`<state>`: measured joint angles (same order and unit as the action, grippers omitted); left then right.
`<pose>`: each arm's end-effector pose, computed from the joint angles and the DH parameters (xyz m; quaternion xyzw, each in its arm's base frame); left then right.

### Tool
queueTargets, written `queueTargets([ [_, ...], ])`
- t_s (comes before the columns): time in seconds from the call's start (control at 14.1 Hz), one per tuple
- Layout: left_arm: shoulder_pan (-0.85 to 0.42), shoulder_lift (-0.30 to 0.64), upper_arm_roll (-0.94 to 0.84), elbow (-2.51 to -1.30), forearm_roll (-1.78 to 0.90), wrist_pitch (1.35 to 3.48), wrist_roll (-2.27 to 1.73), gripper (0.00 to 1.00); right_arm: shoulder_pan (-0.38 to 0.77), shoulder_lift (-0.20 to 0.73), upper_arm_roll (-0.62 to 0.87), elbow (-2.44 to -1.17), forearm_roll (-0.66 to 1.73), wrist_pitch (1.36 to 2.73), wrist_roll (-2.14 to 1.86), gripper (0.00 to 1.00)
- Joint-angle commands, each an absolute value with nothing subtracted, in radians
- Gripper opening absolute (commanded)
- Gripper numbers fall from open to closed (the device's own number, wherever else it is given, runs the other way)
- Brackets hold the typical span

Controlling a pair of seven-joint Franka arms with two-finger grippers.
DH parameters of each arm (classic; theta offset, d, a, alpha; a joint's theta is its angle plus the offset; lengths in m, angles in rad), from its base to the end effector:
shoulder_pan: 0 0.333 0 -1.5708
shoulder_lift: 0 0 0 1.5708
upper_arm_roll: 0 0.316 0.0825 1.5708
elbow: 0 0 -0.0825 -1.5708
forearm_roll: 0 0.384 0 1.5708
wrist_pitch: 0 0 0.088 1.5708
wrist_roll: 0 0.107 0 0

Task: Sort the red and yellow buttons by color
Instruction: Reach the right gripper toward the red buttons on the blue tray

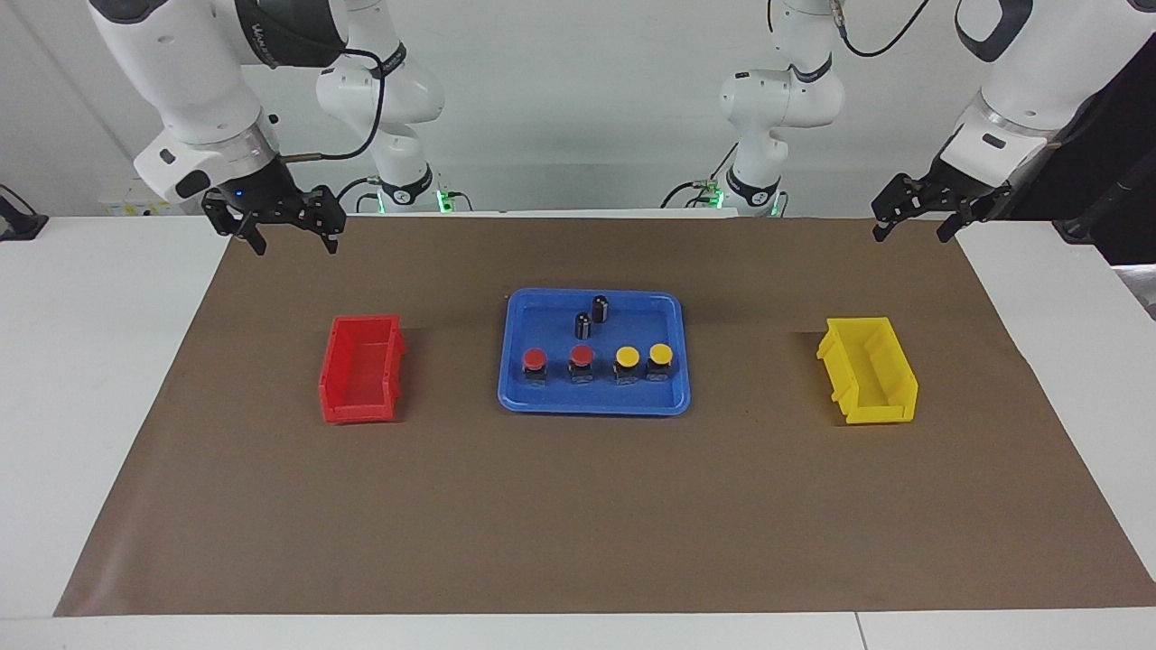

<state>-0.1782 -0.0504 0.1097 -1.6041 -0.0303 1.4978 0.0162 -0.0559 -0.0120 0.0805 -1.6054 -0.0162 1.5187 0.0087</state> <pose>0.5296 -0.0382 0.6300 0.9985 -0.0431 -0.0286 0.0171 0.5441 0.0118 0.6105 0.9992 0.0078 -0.0372 0.0092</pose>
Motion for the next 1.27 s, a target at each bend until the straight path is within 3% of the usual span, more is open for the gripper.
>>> queueTargets([
  [0.0,-0.172,-0.06,0.101,-1.617,-0.011,1.513,0.018,1.0,-0.063,-0.008,0.083,-1.6,-0.017,1.511,-0.008,1.0],
  [0.42,-0.172,-0.06,0.101,-1.617,-0.011,1.513,0.018,1.0,-0.034,0.011,0.086,-1.542,-0.052,1.502,-0.009,1.0],
  [0.57,-0.17,-0.06,0.101,-1.618,-0.011,1.513,0.018,1.0,-0.028,0.079,0.086,-1.453,-0.052,1.47,-0.006,1.0],
  [0.78,-0.17,-0.06,0.101,-1.617,-0.011,1.513,0.018,1.0,0.093,0.225,0.087,-1.312,-0.052,1.443,0.113,1.0],
  [0.99,-0.172,-0.06,0.101,-1.618,-0.011,1.513,0.018,1.0,0.233,0.294,0.092,-1.316,-0.04,1.616,0.352,1.0],
  [1.2,-0.172,-0.06,0.101,-1.618,-0.011,1.513,0.018,1.0,0.322,0.29,0.092,-1.507,-0.038,1.843,0.454,1.0],
])
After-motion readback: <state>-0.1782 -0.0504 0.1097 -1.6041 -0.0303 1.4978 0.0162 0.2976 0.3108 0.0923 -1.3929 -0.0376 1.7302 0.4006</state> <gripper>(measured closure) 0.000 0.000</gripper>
